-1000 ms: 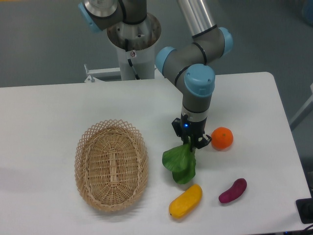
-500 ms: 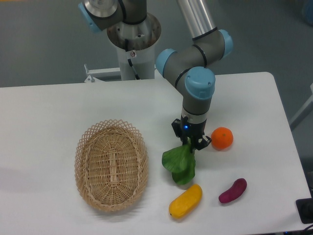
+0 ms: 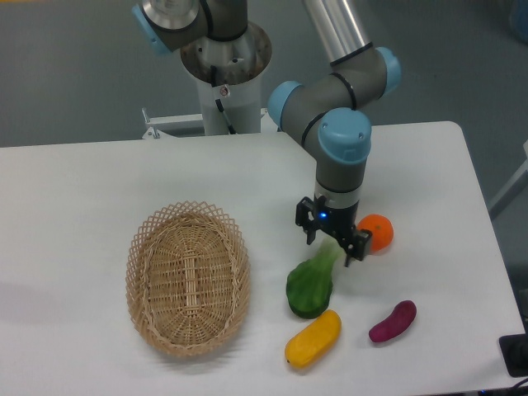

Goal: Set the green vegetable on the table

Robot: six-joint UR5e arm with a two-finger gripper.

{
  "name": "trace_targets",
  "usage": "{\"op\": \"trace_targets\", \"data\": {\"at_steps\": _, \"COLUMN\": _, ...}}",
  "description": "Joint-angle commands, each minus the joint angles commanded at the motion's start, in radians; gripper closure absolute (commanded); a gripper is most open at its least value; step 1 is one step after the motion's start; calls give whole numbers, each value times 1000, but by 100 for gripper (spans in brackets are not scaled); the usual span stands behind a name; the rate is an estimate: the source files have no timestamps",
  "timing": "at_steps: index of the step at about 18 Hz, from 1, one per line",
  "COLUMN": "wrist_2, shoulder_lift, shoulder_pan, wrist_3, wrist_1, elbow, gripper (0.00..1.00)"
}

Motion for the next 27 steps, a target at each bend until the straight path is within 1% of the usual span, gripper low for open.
{"op": "trace_targets", "data": {"at_steps": 2, "wrist_2": 2, "shoulder_lift": -2, "shoulder_pan": 11, "wrist_3": -2, "wrist_1": -2, "elbow": 74, "gripper": 0}}
{"op": "trace_targets", "data": {"at_steps": 4, "wrist_2": 18, "shoulder_lift": -2, "shoulder_pan": 37, "wrist_3": 3, "wrist_1": -8, "elbow": 131, "gripper": 0}}
{"op": "trace_targets", "data": {"at_steps": 6, "wrist_2": 54, "shoulder_lift": 3, "shoulder_pan": 63, "wrist_3": 14, "wrist_1": -17, "elbow": 169, "gripper": 0}}
{"op": "trace_targets", "data": {"at_steps": 7, "wrist_2": 58, "shoulder_lift": 6, "shoulder_pan": 75, "wrist_3": 27, "wrist_1": -18, "elbow": 175, "gripper": 0}}
{"op": "trace_targets", "data": {"at_steps": 9, "wrist_2": 58, "shoulder_lift": 26, "shoulder_pan": 106, "wrist_3": 84, "wrist_1": -28, "elbow": 178, "gripper": 0}}
{"op": "trace_targets", "data": {"at_steps": 10, "wrist_2": 58, "shoulder_lift": 28, "shoulder_pan": 121, "wrist_3": 127, "wrist_1": -43, "elbow": 178, "gripper": 0}}
{"op": "trace_targets", "data": {"at_steps": 13, "wrist_2": 55, "shoulder_lift": 57, "shoulder_pan": 167, "wrist_3": 256, "wrist_1": -86, "elbow": 175, "gripper": 0}}
{"op": "trace_targets", "data": {"at_steps": 18, "wrist_2": 52, "shoulder_lift": 58, "shoulder_pan": 225, "wrist_3": 438, "wrist_1": -101, "elbow": 146, "gripper": 0}}
{"op": "trace_targets", "data": {"at_steps": 21, "wrist_2": 46, "shoulder_lift": 72, "shoulder_pan": 248, "wrist_3": 459, "wrist_1": -104, "elbow": 122, "gripper": 0}}
{"op": "trace_targets", "data": {"at_steps": 27, "wrist_2": 35, "shoulder_lift": 72, "shoulder_pan": 252, "wrist_3": 457, "wrist_1": -103, "elbow": 122, "gripper": 0}}
